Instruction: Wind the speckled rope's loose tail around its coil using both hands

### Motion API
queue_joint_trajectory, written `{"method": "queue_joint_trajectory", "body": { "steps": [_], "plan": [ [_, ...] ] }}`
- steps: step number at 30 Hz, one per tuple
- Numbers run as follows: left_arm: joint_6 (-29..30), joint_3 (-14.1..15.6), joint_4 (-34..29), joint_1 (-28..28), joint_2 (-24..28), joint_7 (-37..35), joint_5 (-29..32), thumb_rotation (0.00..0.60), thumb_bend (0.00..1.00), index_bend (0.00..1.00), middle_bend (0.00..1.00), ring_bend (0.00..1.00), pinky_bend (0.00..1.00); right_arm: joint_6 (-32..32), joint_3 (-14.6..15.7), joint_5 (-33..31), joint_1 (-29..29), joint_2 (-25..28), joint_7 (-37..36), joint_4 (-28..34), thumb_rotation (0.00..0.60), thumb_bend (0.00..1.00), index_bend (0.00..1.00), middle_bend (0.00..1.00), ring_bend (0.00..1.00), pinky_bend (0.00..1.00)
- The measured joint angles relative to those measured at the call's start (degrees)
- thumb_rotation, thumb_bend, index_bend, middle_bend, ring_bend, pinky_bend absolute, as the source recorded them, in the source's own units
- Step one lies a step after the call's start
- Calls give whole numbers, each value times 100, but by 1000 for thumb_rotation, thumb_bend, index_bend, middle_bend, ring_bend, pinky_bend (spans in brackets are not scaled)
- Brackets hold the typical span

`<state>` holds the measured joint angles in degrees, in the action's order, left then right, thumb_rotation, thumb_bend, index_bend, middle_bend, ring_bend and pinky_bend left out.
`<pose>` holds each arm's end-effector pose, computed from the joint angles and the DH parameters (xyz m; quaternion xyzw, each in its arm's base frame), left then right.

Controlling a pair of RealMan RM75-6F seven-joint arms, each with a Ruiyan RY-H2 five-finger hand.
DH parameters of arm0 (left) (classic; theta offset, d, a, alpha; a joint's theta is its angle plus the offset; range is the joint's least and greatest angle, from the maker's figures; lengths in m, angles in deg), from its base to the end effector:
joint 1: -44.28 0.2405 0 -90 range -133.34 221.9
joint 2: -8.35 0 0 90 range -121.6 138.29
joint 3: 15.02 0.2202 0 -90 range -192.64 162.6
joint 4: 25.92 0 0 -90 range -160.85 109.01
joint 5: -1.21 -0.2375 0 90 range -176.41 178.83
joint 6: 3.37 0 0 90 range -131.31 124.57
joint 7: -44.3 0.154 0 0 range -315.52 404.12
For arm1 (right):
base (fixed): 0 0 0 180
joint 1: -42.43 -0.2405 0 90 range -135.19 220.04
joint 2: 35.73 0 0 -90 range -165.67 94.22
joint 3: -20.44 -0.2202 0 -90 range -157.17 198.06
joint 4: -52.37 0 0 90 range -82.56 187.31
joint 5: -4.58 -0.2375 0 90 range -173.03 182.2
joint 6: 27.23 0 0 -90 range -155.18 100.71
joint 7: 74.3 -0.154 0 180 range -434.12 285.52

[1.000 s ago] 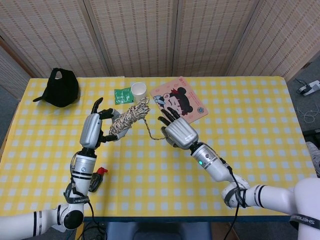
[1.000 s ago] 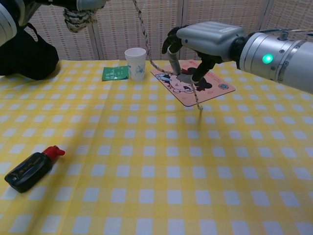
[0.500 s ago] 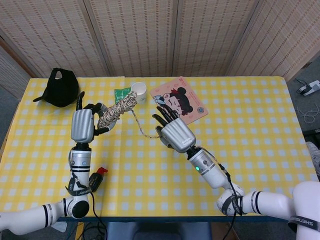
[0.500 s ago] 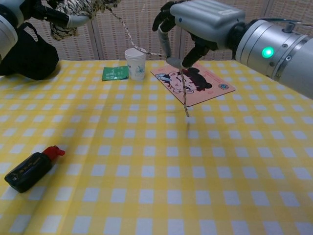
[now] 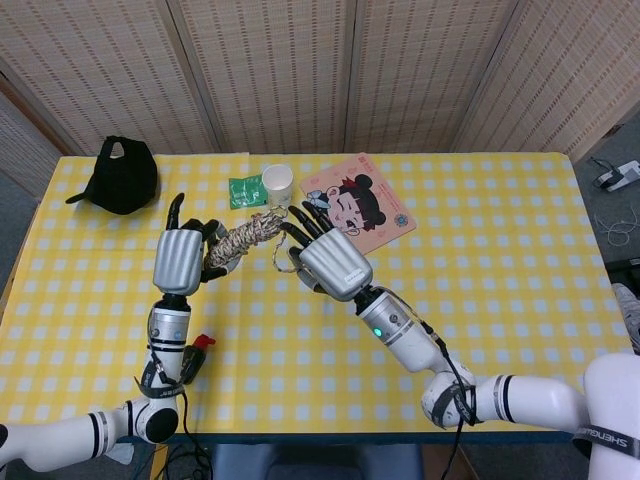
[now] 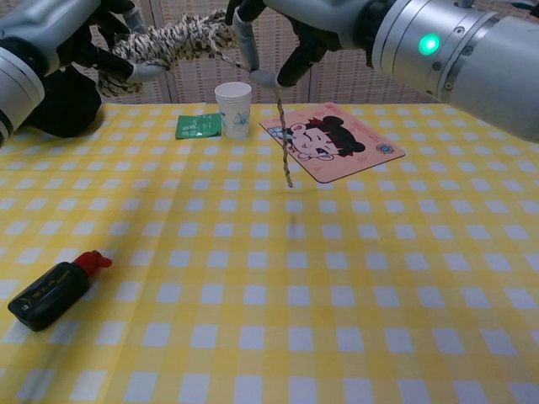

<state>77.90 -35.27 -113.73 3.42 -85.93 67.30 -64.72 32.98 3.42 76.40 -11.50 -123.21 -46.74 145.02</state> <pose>-0.0656 0.3474 0.0250 -0.5587 -0.3333 -0.5504 0.5233 0.0205 -0.3350 -0.0130 0.7600 -0.1987 0.4955 0.3708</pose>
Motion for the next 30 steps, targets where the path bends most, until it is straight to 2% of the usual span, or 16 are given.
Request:
{"method": "queue_joint_trajectory", "body": {
  "steps": [8,14,18,22,30],
  "plan": [
    [-145,-234,-295,102,123,-748,105,542,290,762,760,510,0,-150,153,-134,69,58,-153,-326,600,565,636,191,0,0],
    [-378,-538,-862,178,366,-1207,432,540,290,761,760,510,0,-334,287,-4,52,80,-358,-515,600,565,637,191,0,0],
    [-473,-680,-1032,136,426,-1164,685,542,290,761,760,510,0,-363,302,147,-27,51,-378,-494,600,565,640,191,0,0],
    [-492,-711,-1051,59,388,-939,852,558,290,761,760,510,0,-368,299,223,-98,19,-256,-415,600,565,641,191,0,0],
    [-556,-746,-1104,-79,322,-628,1220,540,290,762,763,513,0,-453,307,275,-216,41,33,-255,600,593,641,191,0,0]
  ]
}}
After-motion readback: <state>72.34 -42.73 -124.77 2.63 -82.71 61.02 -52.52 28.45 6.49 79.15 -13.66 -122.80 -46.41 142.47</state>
